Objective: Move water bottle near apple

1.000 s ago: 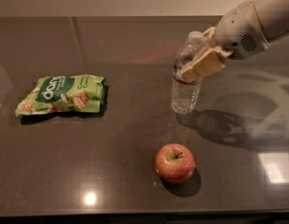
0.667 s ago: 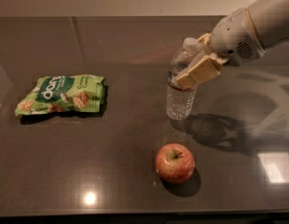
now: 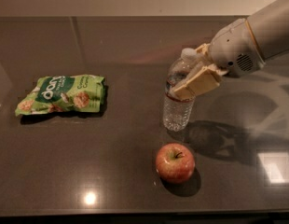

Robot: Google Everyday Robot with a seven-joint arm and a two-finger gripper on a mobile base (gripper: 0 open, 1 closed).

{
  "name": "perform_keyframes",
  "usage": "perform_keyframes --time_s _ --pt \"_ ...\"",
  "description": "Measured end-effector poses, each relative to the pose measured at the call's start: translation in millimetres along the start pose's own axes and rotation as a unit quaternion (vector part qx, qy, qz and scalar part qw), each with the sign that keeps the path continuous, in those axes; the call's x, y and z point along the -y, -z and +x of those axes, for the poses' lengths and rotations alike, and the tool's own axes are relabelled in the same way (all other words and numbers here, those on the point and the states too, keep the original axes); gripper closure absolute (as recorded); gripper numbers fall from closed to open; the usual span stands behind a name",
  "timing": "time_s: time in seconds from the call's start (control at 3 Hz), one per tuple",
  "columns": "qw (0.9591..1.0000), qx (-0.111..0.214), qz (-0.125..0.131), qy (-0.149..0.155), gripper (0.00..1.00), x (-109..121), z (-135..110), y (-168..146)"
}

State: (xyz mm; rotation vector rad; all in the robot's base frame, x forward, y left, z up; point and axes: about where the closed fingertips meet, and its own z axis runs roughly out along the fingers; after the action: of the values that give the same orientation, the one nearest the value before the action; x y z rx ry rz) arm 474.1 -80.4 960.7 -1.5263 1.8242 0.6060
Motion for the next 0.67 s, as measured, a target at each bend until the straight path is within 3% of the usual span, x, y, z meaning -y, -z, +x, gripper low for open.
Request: perform_keyframes --time_s 0.33,0.67 --pt "1.0 -0.002 -0.005 0.005 1.0 -11.4 2.2 -4.2" --pt "1.0 -0.005 -0.001 0.008 0.84 -19.4 3.6 -7.3"
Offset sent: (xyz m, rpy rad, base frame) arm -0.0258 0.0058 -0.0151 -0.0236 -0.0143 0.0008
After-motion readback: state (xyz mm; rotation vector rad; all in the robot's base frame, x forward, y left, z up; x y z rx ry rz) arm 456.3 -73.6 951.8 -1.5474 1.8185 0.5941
